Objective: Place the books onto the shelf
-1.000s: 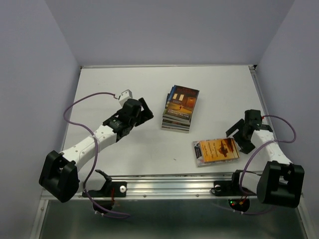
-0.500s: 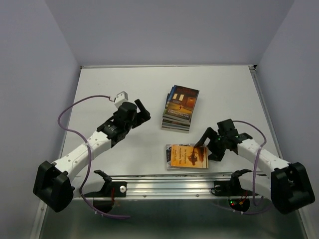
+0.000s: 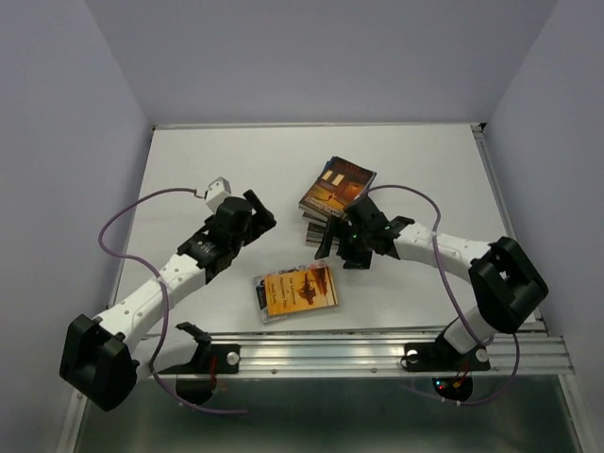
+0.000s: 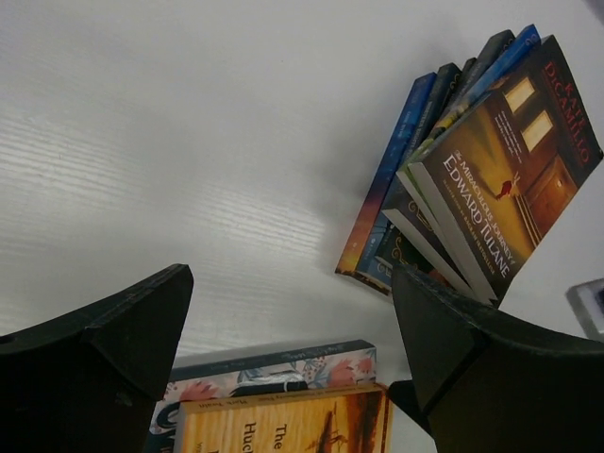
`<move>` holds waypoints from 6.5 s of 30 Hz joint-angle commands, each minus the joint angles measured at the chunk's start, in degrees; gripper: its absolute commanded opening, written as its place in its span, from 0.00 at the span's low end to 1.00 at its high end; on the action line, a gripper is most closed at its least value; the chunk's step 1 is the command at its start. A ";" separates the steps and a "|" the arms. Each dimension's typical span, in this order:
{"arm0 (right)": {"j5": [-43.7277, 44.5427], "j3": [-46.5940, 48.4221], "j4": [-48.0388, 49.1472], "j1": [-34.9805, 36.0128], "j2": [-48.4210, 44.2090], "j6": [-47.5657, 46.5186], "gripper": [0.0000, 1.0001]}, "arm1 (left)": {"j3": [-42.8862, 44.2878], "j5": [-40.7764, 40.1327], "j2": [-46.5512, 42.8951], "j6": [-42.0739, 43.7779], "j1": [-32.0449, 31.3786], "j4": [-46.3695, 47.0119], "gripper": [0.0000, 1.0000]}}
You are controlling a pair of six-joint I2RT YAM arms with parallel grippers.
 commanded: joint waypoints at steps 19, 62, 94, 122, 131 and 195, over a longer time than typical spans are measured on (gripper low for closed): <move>22.02 6.80 -12.64 -25.11 -8.49 -14.74 1.00 | 49.58 3.96 54.39 9.74 7.95 -6.12 0.66; 24.58 11.21 -8.15 -25.11 1.55 -18.52 1.00 | 29.40 3.99 40.70 3.77 -7.70 -7.53 0.49; 29.04 7.49 -0.98 30.26 3.71 -40.75 1.00 | 3.29 -0.94 -6.32 1.40 14.53 -18.78 0.99; 20.45 51.01 6.12 10.04 35.47 -46.23 1.00 | 1.44 0.38 5.53 0.61 25.42 -8.42 0.99; 20.89 48.48 -11.05 10.04 35.47 -29.25 1.00 | -1.63 0.99 10.89 -3.79 32.20 -4.38 0.98; 15.09 52.16 -9.03 5.03 36.96 -35.75 1.00 | -5.32 15.14 10.37 -2.38 20.78 4.50 0.56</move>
